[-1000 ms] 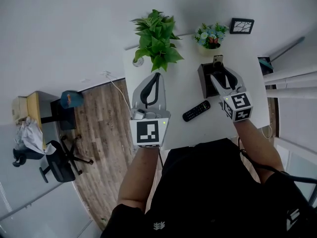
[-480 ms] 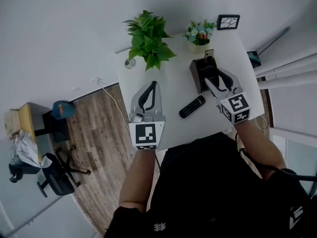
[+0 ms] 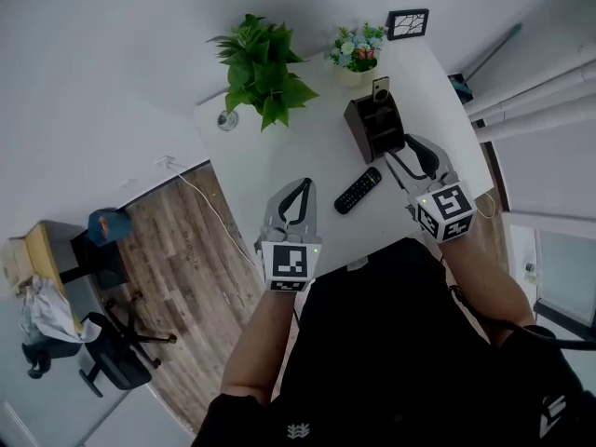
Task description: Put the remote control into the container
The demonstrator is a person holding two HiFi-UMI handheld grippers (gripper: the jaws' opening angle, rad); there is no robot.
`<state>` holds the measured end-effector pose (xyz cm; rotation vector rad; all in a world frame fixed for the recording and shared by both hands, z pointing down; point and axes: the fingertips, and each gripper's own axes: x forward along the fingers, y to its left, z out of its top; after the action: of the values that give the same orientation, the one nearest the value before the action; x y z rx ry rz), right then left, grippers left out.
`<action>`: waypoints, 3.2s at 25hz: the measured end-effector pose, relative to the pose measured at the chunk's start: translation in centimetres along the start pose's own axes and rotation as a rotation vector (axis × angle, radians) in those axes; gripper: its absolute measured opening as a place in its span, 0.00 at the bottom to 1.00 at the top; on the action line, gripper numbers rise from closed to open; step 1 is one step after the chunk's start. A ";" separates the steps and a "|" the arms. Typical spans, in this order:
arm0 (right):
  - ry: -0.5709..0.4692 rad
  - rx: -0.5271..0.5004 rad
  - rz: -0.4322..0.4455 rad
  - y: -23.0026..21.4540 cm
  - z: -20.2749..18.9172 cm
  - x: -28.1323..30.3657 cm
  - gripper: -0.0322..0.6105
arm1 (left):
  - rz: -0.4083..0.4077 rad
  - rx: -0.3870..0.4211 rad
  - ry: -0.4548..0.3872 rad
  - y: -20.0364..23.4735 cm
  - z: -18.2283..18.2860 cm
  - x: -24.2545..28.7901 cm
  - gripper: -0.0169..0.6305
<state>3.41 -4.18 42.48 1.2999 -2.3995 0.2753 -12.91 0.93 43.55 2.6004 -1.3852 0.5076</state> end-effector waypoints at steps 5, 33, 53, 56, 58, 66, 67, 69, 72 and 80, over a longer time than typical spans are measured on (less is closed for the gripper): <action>0.031 0.028 -0.011 0.7 -2.2 -0.7 0.36 | -0.116 0.114 0.079 -2.0 -3.9 1.9 0.03; 0.137 0.113 0.120 -0.7 -11.6 3.7 0.34 | -0.401 0.089 0.452 -12.0 -17.6 7.6 0.48; 0.161 0.188 0.114 -2.2 -13.8 1.2 0.32 | -0.349 0.108 0.612 -12.2 -18.7 8.6 0.37; 0.173 0.331 0.179 -0.9 -14.9 0.7 0.31 | -0.362 0.077 0.613 -12.7 -18.3 8.0 0.37; 0.196 0.412 0.227 0.6 -16.0 0.0 0.30 | -0.363 0.074 0.610 -13.0 -18.0 7.5 0.37; 0.371 0.861 0.492 8.7 -20.2 -0.8 0.47 | -0.342 0.070 0.596 -13.0 -17.0 6.5 0.37; 0.385 0.935 0.494 9.3 -20.7 -0.6 0.47 | -0.346 0.072 0.597 -13.1 -17.0 6.4 0.37; 0.403 1.047 0.493 10.1 -21.4 0.0 0.47 | -0.352 0.075 0.594 -13.3 -16.9 6.2 0.37; 0.371 1.139 0.508 10.7 -21.0 0.7 0.46 | -0.356 0.072 0.580 -13.6 -16.4 5.9 0.37; 0.150 1.187 0.425 6.6 -17.2 1.7 0.34 | -0.354 0.063 0.535 -13.8 -15.0 4.4 0.37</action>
<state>1.35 4.23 58.85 1.0004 -2.3302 2.0435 -2.59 9.55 59.43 2.4116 -0.7338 1.0919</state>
